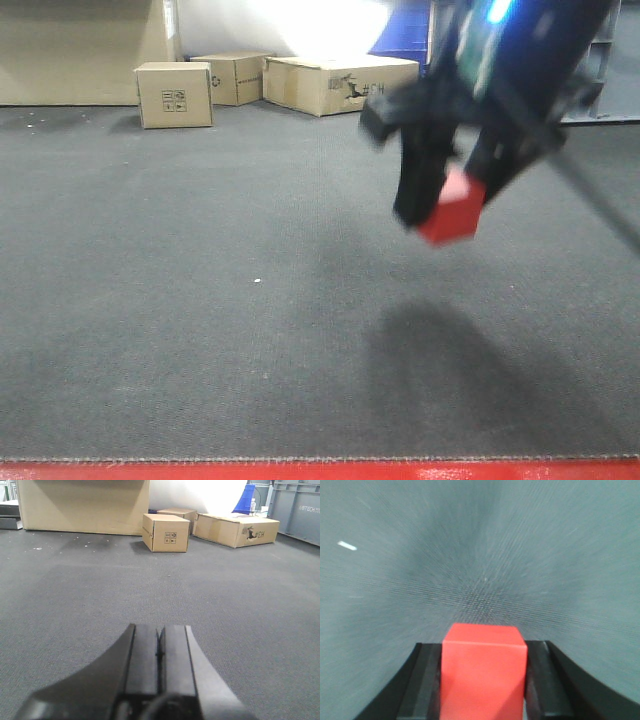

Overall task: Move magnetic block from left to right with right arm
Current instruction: 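Lower the held red cube onto the table with the right gripper, then open the right gripper and raise it away from the cube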

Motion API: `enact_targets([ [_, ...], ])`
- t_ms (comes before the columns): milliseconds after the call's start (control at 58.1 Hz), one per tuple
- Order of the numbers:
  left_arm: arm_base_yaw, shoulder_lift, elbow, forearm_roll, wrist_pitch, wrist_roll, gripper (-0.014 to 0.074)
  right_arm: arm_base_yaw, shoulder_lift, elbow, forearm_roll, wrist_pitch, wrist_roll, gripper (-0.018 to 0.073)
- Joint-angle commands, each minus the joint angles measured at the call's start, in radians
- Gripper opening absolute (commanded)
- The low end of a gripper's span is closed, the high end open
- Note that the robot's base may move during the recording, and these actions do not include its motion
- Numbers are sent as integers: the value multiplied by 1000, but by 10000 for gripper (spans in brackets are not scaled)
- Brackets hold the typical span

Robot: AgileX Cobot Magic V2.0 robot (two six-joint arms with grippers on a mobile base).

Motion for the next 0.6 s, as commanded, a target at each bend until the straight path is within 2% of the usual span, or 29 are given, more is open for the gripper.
enact_targets([
  [0, -2, -10, 8, -5, -85, -6, -126, -3, 4, -36, 0, -54, -9, 247],
  [310, -2, -10, 8, -5, -85, -6, -126, -3, 54, -36, 0, -51, -9, 258],
  [361, -2, -10, 8, -5, -85, -6, -126, -3, 54, -36, 0, -48, -9, 305],
  [413, -2, -10, 8, -5, -85, -6, -126, -3, 54, -36, 0, -43, -9, 392],
  [482, -2, -10, 8, -5, -85, -6, -126, -3, 54, -36, 0, -26, -6, 561],
  [533, -2, -10, 8, -5, -85, -6, -126, -3, 53, -36, 0, -14, -6, 655],
  [585, -2, -10, 8, -5, -85, -6, -126, -3, 49, -36, 0, -6, -6, 631],
])
